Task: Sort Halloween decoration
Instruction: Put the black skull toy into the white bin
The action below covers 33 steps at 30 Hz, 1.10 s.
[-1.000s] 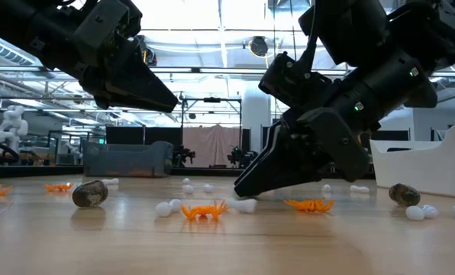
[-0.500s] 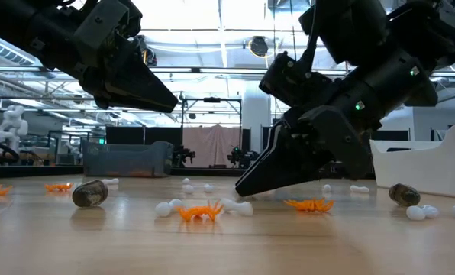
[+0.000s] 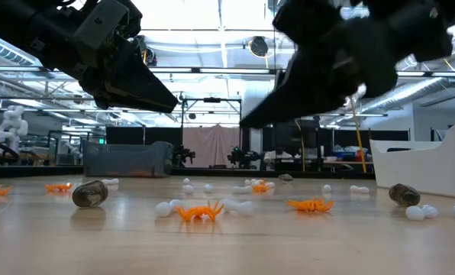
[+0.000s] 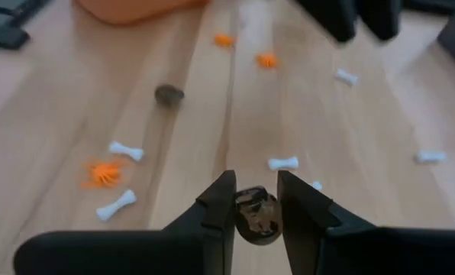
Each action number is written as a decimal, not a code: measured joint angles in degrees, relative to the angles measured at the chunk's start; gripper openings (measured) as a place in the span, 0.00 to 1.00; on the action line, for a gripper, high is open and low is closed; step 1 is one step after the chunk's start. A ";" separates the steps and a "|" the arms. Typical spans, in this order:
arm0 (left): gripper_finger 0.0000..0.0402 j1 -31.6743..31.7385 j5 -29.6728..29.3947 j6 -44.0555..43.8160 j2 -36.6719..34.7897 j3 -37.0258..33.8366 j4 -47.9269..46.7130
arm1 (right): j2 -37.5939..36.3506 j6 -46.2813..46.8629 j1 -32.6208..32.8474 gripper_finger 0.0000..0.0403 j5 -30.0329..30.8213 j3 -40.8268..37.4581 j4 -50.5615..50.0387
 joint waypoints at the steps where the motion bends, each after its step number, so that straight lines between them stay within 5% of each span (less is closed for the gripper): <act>1: 0.34 0.00 0.00 0.00 0.00 0.00 0.02 | -0.99 -0.46 0.17 0.16 0.00 0.00 -0.24; 14: 0.34 -0.31 0.24 -3.04 0.00 0.00 0.26 | -12.66 -17.50 4.47 0.16 0.13 0.04 -6.41; 21: 0.34 -2.09 0.31 -4.61 0.00 -0.02 0.78 | -13.48 -35.12 6.42 0.16 3.37 0.04 -8.50; 33: 0.34 -2.17 -0.17 -4.49 0.00 -0.02 0.71 | -13.48 -47.09 6.52 0.16 5.07 0.04 -9.70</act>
